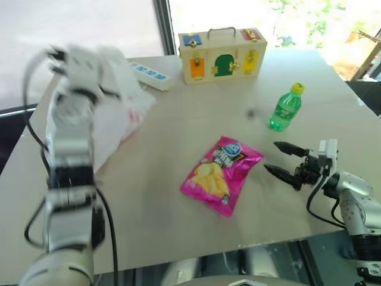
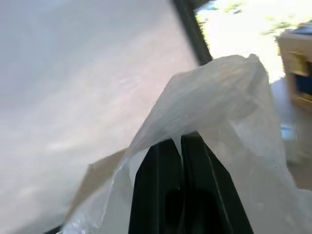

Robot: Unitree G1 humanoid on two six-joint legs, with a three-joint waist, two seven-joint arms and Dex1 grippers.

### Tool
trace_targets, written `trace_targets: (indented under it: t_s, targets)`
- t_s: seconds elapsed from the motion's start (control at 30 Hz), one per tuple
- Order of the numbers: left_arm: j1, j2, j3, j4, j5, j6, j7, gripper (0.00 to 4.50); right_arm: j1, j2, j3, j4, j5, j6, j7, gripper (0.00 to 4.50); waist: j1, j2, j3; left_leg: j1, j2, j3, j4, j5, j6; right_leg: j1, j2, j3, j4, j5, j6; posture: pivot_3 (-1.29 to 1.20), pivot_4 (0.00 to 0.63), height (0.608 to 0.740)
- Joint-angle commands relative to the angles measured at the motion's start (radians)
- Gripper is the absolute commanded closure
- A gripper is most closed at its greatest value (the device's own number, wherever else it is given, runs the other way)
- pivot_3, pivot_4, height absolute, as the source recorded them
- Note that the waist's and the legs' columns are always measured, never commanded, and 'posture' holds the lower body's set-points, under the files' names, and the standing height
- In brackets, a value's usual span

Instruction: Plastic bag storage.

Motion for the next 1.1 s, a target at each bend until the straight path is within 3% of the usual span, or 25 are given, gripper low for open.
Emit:
trace_targets:
  t_s: [0.03, 0.2, 0.33, 0.47, 0.57, 0.67, 0.73, 0.83, 0.93, 1.1]
  targets:
    - [-0.265, 0.017, -0.052, 0.308, 0.068, -0.192, 0.076, 4.44, -0.015, 0.008, -0.010, -0.029, 0.008, -0.014, -0.010, 0.00, -0.004, 0.000, 0.000, 0.000, -0.001, 0.000, 0.000, 0.000, 0.000, 0.000, -0.002, 0.000, -0.001, 0.001, 0.001, 0.00, 0.150, 0.740]
    - [-0.527, -0.092, -0.146, 0.543, 0.130, -0.335, -0.016, 4.44, -0.020, 0.010, -0.019, -0.019, 0.001, -0.027, -0.015, 0.00, -0.002, 0.000, 0.000, -0.003, -0.008, -0.007, 0.004, -0.001, 0.003, -0.001, -0.006, -0.006, 0.000, 0.001, 0.003, 0.00, 0.150, 0.740]
    - [-0.528, -0.207, -0.209, 0.565, 0.121, -0.449, -0.362, 4.44, -0.004, 0.006, -0.036, -0.040, 0.004, -0.028, -0.037, 0.00, -0.004, 0.000, 0.000, -0.008, -0.009, -0.011, 0.007, -0.001, 0.003, -0.003, -0.007, -0.011, 0.000, 0.002, 0.003, 0.00, 0.150, 0.740]
    - [-0.367, -0.210, -0.325, 0.500, 0.145, -0.623, -0.761, 4.44, 0.015, 0.007, -0.046, -0.069, 0.007, -0.023, -0.068, 0.00, -0.036, 0.005, -0.002, -0.007, -0.009, -0.009, 0.006, -0.001, 0.003, -0.003, -0.007, -0.011, 0.000, 0.001, 0.003, 0.00, 0.150, 0.740]
    - [-0.172, -0.158, -0.321, 0.354, 0.041, -0.673, -1.013, 4.44, 0.024, 0.008, -0.058, -0.100, 0.027, 0.013, -0.108, 0.00, -0.071, 0.005, -0.003, -0.006, -0.009, -0.007, 0.005, -0.001, 0.003, -0.009, -0.008, -0.008, 0.011, 0.001, 0.003, 0.00, 0.150, 0.740]
    - [0.060, -0.082, -0.275, 0.126, -0.059, -0.649, -1.091, 4.44, 0.021, -0.002, -0.066, -0.120, 0.053, 0.069, -0.134, 0.00, -0.089, 0.004, -0.002, -0.010, -0.009, -0.007, 0.006, -0.001, 0.003, -0.019, -0.009, 0.002, 0.015, 0.002, 0.003, 0.00, 0.150, 0.740]
    - [0.171, -0.065, -0.231, 0.010, -0.101, -0.605, -1.030, 4.44, 0.012, -0.001, -0.061, -0.120, 0.050, 0.077, -0.137, 0.00, -0.087, 0.005, -0.002, -0.009, -0.009, -0.006, 0.006, -0.001, 0.003, -0.019, -0.009, 0.003, 0.015, 0.002, 0.003, 0.00, 0.150, 0.740]
    - [0.303, -0.075, -0.183, -0.170, -0.160, -0.543, -0.959, 3.59, -0.013, 0.009, -0.044, -0.120, 0.049, 0.090, -0.143, 0.00, -0.070, 0.004, -0.002, -0.009, -0.009, -0.008, 0.006, -0.001, 0.003, -0.018, -0.009, 0.003, 0.014, 0.002, 0.003, 0.00, 0.150, 0.740]
    - [0.378, -0.099, -0.129, -0.321, -0.221, -0.460, -0.874, 2.27, -0.032, 0.019, -0.036, -0.140, 0.070, 0.126, -0.159, 0.00, -0.041, 0.004, -0.003, -0.009, -0.011, -0.011, 0.008, -0.001, 0.003, -0.017, -0.006, 0.001, 0.013, 0.002, 0.003, 0.00, 0.150, 0.740]
    - [0.534, -0.081, -0.049, -0.633, -0.334, -0.278, -0.792, 0.03, -0.041, 0.045, -0.037, -0.197, 0.157, 0.291, -0.277, 0.00, -0.037, 0.004, -0.003, -0.009, -0.011, -0.011, 0.010, -0.001, 0.003, -0.016, -0.006, 0.002, 0.014, 0.002, 0.003, 0.00, 0.150, 0.740]
